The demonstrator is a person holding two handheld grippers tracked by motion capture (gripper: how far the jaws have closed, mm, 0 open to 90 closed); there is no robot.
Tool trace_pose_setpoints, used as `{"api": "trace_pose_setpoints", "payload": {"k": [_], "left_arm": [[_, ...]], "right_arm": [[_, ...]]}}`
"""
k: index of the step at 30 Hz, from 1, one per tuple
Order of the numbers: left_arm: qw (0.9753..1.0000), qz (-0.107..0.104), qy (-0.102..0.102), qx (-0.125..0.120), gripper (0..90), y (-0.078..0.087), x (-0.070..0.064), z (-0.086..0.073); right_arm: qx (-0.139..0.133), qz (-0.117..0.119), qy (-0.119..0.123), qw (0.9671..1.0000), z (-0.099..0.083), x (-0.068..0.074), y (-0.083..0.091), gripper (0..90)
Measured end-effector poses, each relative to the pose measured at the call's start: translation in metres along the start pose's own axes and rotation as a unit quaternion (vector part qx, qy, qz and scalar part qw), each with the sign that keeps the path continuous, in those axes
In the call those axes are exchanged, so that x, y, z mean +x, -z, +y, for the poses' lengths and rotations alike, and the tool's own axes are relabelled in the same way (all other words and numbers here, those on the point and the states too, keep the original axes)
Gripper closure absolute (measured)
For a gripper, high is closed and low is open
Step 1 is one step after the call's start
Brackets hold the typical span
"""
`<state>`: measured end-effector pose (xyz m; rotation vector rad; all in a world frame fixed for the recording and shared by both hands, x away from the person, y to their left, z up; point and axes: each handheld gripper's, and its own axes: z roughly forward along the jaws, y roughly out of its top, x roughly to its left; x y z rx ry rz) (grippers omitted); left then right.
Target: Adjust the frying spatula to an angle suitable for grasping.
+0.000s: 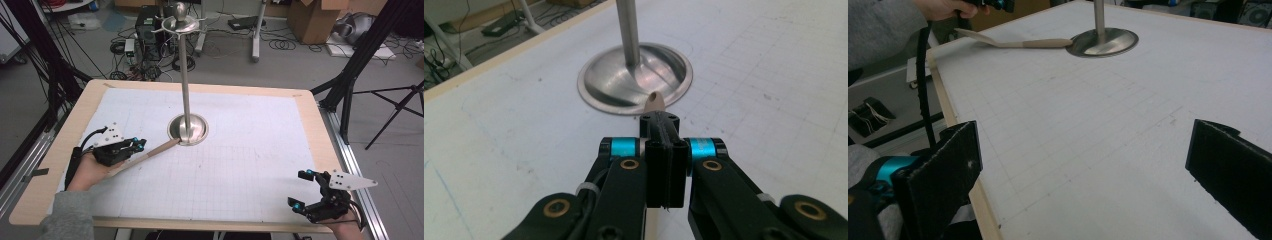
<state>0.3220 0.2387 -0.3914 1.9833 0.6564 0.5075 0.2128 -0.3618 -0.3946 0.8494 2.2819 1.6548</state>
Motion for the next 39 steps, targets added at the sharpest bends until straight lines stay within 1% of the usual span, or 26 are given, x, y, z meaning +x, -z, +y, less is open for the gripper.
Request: {"api": "trace_pose_setpoints", "payload": {"k": [2,6,7,10,12,14,16,19,20,21,22,25,26,27,28,29,30,32,35,37,39], "left_arm": [[1.0,-0.007,-0.007,0.0,89.6,0.004,0.004,-0.004],[0.9999,-0.01,-0.009,0.002,89.6,0.009,0.009,-0.007],[0.9999,-0.014,-0.006,-0.001,89.6,0.011,0.011,-0.008],[0.9997,-0.023,0.003,0.0,89.5,0.013,0.015,-0.01],[0.9995,-0.03,0.009,0.002,87.2,0.014,0.018,-0.012],[0.999,-0.042,0.011,0.007,83.3,0.014,0.02,-0.014],[0.9989,-0.045,0.005,0.011,80.5,0.013,0.022,-0.016],[0.9985,-0.051,0.006,0.02,73.4,0.011,0.023,-0.017],[0.9981,-0.056,0.007,0.023,71.3,0.011,0.023,-0.018],[0.9979,-0.059,0.011,0.024,66.8,0.01,0.023,-0.018],[0.9973,-0.066,0.017,0.027,64.3,0.01,0.024,-0.019],[0.9959,-0.081,0.026,0.031,52.2,0.009,0.026,-0.019],[0.9954,-0.085,0.031,0.031,49.5,0.009,0.027,-0.02],[0.9951,-0.087,0.035,0.033,45.7,0.009,0.027,-0.02],[0.995,-0.085,0.038,0.035,41.5,0.009,0.028,-0.021],[0.9952,-0.083,0.035,0.039,37.9,0.01,0.029,-0.021],[0.995,-0.085,0.032,0.043,36.3,0.011,0.029,-0.022],[0.9949,-0.085,0.033,0.043,36.0,0.011,0.029,-0.024],[0.9947,-0.085,0.029,0.05,35.9,0.01,0.028,-0.026],[0.9949,-0.08,0.022,0.058,36.0,0.009,0.027,-0.026],[0.9949,-0.078,0.021,0.06,36.2,0.008,0.026,-0.026]], "right_arm": [[0.004,0.003,0.002,1.0,0.001,0.0,-0.002,0.4],[0.006,0.005,0.003,1.0,0.001,-0.001,-0.004,0.4],[0.006,0.006,0.003,1.0,0.001,-0.001,-0.005,0.4],[0.007,0.007,0.004,0.9999,0.001,-0.001,-0.006,0.4],[0.007,0.008,0.004,0.9999,0.001,0.0,-0.005,0.4],[0.007,0.007,0.004,0.9999,0.001,-0.001,-0.006,0.4],[0.009,0.006,0.002,0.9999,0.001,-0.001,-0.005,0.4],[0.01,0.006,0.002,0.9999,0.0,-0.001,-0.006,0.4],[0.01,0.006,0.002,0.9999,0.0,-0.002,-0.005,0.5],[0.01,0.005,0.002,0.9999,0.0,-0.002,-0.006,0.4],[0.01,0.005,0.002,0.9999,0.0,-0.002,-0.006,0.4],[0.011,0.004,0.001,0.9999,0.001,-0.002,-0.007,0.4],[0.013,0.005,-0.002,0.9999,0.001,-0.001,-0.007,0.4],[0.015,0.005,0.002,0.9999,0.001,-0.001,-0.008,0.4],[0.016,0.007,0.0,0.9998,0.001,-0.001,-0.009,0.4],[0.019,0.007,-0.002,0.9998,0.001,-0.001,-0.01,0.4],[0.019,0.007,0.001,0.9998,0.001,-0.001,-0.011,0.4],[0.021,0.009,0.003,0.9997,0.001,-0.001,-0.013,0.4],[0.027,0.012,0.001,0.9996,0.001,0.0,-0.015,0.4],[0.028,0.012,0.001,0.9995,0.001,0.0,-0.016,0.4],[0.028,0.013,0.003,0.9995,0.002,0.0,-0.017,0.4]]}}
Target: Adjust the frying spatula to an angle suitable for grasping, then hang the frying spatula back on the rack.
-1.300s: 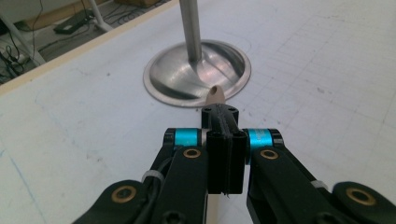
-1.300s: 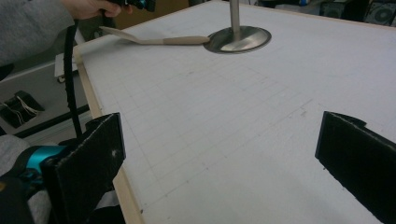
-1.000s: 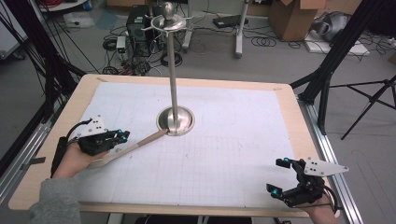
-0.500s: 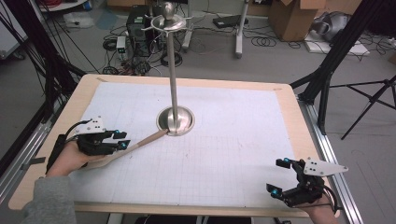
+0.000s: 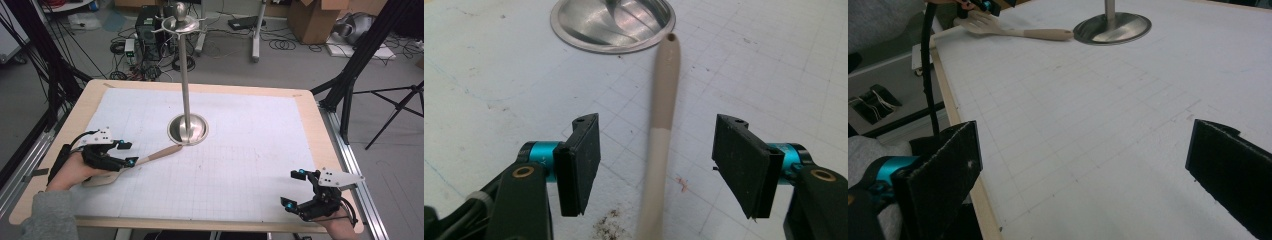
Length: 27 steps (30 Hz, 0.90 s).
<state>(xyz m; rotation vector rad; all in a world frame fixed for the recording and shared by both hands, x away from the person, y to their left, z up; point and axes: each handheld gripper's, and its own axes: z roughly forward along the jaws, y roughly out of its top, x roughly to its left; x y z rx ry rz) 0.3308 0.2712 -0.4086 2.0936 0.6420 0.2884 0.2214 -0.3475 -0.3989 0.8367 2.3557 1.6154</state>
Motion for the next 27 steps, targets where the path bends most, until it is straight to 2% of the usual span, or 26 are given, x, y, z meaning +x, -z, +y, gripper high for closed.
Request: {"api": "trace_pose_setpoints", "payload": {"k": [7,16,23,27], "left_arm": [[1.0,-0.001,-0.003,0.004,35.0,-0.0001,-0.001,0.0],[1.0,0.0,-0.004,0.001,29.3,0.0017,-0.0047,0.0047],[0.9998,0.013,0.007,0.014,18.3,0.0019,-0.0055,0.0075],[0.9999,0.011,0.003,0.008,16.3,0.004,-0.0073,0.0095]], "right_arm": [[0.0,0.002,0.0,1.0,0.0,-0.0007,-0.0004,0.4],[0.002,0.005,0.001,1.0,0.0009,-0.0002,-0.0018,0.4],[0.003,0.004,0.0,1.0,0.0004,-0.0005,-0.0016,0.4],[0.001,0.006,0.002,1.0,0.001,0.0005,-0.0013,0.4]]}}
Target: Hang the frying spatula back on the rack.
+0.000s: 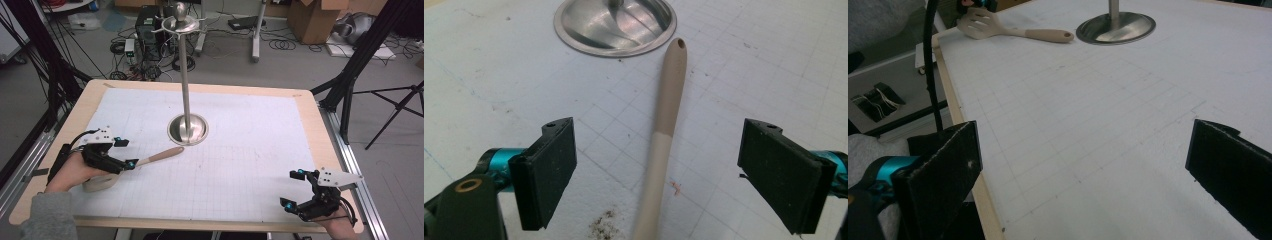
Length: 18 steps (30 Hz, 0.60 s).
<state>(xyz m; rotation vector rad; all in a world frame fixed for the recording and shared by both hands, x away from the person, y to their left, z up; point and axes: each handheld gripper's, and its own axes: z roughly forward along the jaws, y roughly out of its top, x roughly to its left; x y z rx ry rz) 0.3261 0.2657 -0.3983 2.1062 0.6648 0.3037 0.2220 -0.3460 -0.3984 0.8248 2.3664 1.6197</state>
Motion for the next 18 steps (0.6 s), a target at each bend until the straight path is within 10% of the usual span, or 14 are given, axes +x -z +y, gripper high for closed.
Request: {"api": "trace_pose_setpoints", "payload": {"k": [18], "left_arm": [[0.9984,-0.018,-0.029,0.046,18.3,-0.005,-0.0068,-0.0007]], "right_arm": [[0.005,0.006,-0.001,1.0,0.0008,-0.0004,-0.0022,0.5]]}}
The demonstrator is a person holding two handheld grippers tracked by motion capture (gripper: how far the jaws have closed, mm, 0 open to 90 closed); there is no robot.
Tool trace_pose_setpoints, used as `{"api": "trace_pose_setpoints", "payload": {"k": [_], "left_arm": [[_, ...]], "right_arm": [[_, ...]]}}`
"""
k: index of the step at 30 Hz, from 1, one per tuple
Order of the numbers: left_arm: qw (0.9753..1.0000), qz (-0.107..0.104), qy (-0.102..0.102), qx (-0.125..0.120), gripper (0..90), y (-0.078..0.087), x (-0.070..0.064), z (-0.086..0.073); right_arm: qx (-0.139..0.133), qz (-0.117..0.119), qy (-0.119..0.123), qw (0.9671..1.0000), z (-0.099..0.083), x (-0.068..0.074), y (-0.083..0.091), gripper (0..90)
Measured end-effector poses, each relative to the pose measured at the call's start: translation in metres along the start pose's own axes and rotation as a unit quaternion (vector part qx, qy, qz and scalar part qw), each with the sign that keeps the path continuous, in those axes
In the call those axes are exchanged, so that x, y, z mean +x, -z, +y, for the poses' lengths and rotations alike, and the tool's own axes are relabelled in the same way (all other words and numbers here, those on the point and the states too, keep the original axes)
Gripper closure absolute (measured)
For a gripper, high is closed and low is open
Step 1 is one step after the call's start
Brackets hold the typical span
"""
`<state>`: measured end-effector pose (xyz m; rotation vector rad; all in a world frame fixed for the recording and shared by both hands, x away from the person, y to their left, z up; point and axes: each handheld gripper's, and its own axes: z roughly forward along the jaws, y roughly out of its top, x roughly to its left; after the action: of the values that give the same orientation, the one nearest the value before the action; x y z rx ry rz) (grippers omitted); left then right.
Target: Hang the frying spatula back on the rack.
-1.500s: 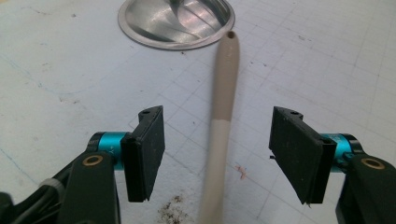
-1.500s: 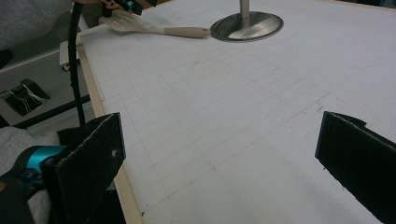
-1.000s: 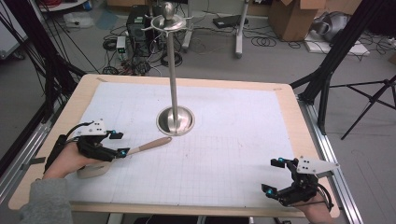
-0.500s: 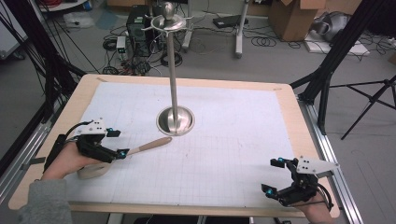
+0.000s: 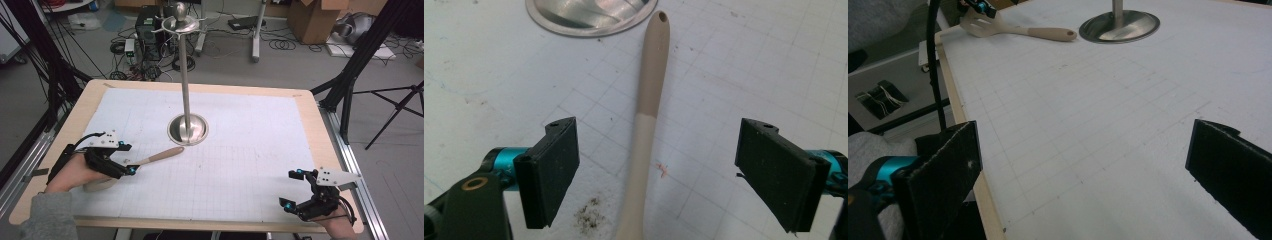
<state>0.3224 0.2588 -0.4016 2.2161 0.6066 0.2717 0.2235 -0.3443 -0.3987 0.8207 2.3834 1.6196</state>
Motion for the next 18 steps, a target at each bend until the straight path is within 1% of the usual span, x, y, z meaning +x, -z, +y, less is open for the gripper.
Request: {"api": "trace_pose_setpoints", "payload": {"k": [2,7,16,18], "left_arm": [[1.0,0.0,-0.006,0.002,18.4,0.0006,-0.0006,-0.0003],[0.9998,-0.001,-0.016,0.009,20.6,-0.0008,-0.0031,0.0014],[0.9985,0.009,-0.03,0.046,27.0,-0.0052,-0.0054,0.0037],[0.9981,0.012,-0.033,0.05,28.4,-0.0057,-0.0055,0.0033]], "right_arm": [[-0.001,0.001,0.003,1.0,0.0,-0.0001,-0.0001,0.5],[-0.001,0.002,0.003,1.0,-0.0003,0.0002,0.0001,0.4],[0.0,0.005,0.002,1.0,0.0,0.0009,0.0002,0.4],[0.001,0.005,0.002,1.0,-0.0002,0.0009,0.0003,0.4]]}}
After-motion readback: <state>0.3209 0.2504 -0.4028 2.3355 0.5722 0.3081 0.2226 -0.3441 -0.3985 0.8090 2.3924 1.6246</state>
